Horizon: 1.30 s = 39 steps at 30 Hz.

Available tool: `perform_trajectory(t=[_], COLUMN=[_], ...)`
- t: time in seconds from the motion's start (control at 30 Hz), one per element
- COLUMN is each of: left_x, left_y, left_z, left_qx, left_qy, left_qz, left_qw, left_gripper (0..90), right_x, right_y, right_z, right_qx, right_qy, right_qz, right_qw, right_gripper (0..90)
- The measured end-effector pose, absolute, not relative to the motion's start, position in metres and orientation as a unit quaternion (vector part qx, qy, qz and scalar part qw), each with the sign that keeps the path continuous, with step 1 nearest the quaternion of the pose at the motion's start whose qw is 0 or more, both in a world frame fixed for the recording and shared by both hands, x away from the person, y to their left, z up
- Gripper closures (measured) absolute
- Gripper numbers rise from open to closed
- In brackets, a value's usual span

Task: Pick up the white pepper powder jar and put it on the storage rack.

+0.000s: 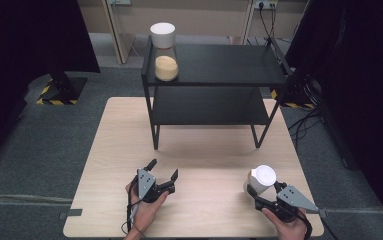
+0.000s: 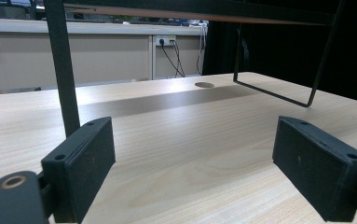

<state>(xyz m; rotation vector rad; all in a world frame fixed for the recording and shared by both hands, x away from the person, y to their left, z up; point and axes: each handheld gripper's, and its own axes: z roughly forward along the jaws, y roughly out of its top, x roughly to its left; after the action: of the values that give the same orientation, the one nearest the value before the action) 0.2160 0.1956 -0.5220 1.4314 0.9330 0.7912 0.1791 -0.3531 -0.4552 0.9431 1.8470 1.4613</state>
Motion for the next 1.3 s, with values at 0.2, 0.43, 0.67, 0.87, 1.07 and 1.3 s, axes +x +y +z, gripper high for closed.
perform_trajectory(t=[0.2,0.43,0.67,0.87,1.07,1.3], left_x=[0.216,0.216,0.216,0.216,0.216,0.216], left_y=[0.196,0.196,0.196,0.196,0.196,0.196], left_z=[-0.522,-0.522,-0.522,-0.522,-0.522,-0.522], left_qx=[0.614,0.614,0.613,0.613,0.613,0.613], left_qy=[0.401,0.401,0.402,0.403,0.403,0.403], left_qz=[0.340,0.340,0.339,0.338,0.338,0.339], left_qw=[0.589,0.589,0.589,0.589,0.589,0.589], left_gripper=[12.3,12.3,12.3,12.3,12.3,12.3], right_x=[0.181,0.186,0.190,0.196,0.202,0.207], right_y=[-0.354,-0.353,-0.352,-0.351,-0.350,-0.348], right_z=[-0.446,-0.436,-0.425,-0.414,-0.400,-0.387], right_qx=[0.352,0.351,0.347,0.340,0.333,0.331], right_qy=[0.679,0.662,0.653,0.649,0.642,0.628], right_qz=[0.564,0.575,0.580,0.583,0.587,0.596], right_qw=[0.313,0.328,0.342,0.352,0.364,0.375], right_gripper=[31.2,31.2,31.2,31.2,31.2,31.2])
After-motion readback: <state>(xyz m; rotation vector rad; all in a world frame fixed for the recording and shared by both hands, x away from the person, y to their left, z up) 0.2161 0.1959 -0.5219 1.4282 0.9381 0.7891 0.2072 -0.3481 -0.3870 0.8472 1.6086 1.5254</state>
